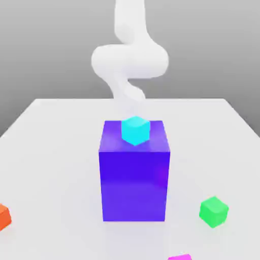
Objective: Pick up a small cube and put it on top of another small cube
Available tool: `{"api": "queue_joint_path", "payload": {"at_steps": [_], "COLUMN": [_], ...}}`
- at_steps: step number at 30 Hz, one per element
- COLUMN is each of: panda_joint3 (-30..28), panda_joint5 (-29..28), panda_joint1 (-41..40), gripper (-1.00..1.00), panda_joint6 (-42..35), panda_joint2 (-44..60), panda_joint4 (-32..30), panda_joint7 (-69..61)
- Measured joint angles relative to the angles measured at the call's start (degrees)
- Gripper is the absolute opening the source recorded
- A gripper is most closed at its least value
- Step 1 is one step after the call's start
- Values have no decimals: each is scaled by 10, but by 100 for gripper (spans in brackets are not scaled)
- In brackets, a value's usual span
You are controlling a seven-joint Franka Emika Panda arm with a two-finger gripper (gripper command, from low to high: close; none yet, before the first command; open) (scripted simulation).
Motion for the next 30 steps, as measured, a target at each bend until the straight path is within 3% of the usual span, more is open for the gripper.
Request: {"api": "queue_joint_path", "payload": {"at_steps": [30], "panda_joint3": [51], "panda_joint5": [-44], "panda_joint1": [48], "gripper": [0], "panda_joint6": [169], "panda_joint2": [627], "panda_joint4": [43], "panda_joint7": [23]}}
